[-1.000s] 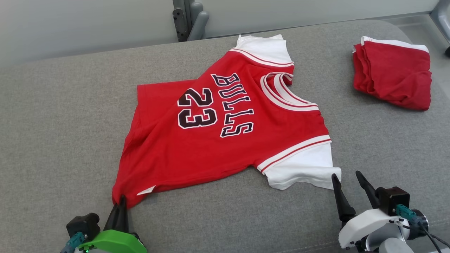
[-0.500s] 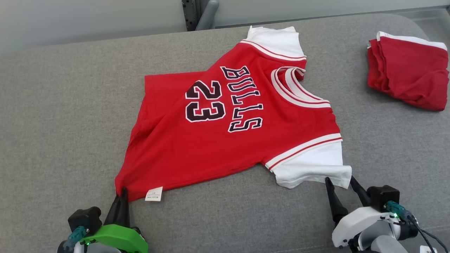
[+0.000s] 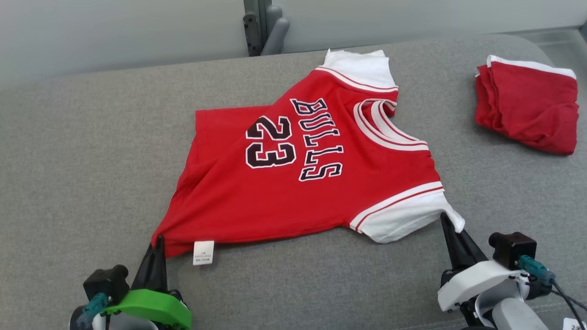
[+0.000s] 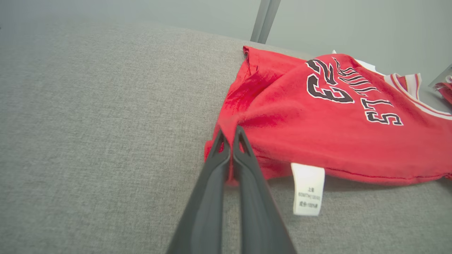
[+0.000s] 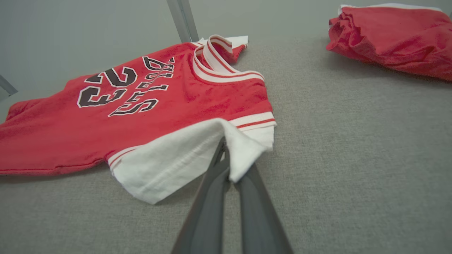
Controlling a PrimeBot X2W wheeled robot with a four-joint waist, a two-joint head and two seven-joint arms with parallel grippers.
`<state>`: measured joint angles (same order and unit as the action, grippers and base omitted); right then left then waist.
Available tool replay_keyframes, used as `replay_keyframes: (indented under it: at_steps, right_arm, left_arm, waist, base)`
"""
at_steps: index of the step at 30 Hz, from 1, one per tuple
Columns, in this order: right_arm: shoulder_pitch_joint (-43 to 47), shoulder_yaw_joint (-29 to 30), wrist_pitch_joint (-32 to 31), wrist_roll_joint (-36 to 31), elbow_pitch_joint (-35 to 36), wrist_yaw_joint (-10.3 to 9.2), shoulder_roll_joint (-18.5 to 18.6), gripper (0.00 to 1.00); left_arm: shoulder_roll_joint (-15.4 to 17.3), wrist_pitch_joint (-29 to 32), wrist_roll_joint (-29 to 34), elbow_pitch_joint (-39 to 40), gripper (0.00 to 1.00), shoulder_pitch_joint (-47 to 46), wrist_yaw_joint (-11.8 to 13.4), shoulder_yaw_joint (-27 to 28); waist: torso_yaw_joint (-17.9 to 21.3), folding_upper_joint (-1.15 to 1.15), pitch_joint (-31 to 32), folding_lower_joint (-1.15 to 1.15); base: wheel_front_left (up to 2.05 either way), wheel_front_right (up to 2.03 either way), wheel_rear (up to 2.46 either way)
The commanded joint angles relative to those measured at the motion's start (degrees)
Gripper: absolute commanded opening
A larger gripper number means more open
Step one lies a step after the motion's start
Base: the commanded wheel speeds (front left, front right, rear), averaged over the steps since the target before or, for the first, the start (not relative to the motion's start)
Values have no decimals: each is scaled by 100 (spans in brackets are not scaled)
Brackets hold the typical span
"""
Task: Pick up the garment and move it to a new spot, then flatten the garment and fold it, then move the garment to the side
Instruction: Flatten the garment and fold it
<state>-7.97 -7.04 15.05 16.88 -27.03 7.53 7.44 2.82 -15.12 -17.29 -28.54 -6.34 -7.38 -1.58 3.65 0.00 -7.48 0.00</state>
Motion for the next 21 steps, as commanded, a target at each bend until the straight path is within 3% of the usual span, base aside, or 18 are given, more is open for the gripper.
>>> replay_keyframes:
  at_steps: [1,6,11,18,21]
  right_arm:
    - [84,16,16,118,333,-9,66,0]
    - [-229,36,17,366,1576,-9,395,0]
    - [-1245,78,15,458,2365,-9,918,0]
    - [-2985,-118,-16,457,2297,-10,1599,0]
    - [-3656,-258,-219,472,2150,-10,1789,0]
  left_arm:
    - [21,1,11,200,0,47,-15,79]
    - [348,1,46,955,0,-353,-14,100]
    - [1148,2,-128,1325,0,-1363,-13,-174]
    - [2239,699,-371,1166,0,-3316,-3,-750]
    - [2456,987,-357,1088,0,-3957,-2,-981]
  waist:
    - [67,0,437,0]
    - [100,0,838,0]
    - [89,0,992,0]
    - [-20,0,715,0]
    - [-79,0,223,0]
  base:
    - [0,0,0]
    - [0,0,0]
    - [0,0,0]
    - [0,0,0]
    - [0,0,0]
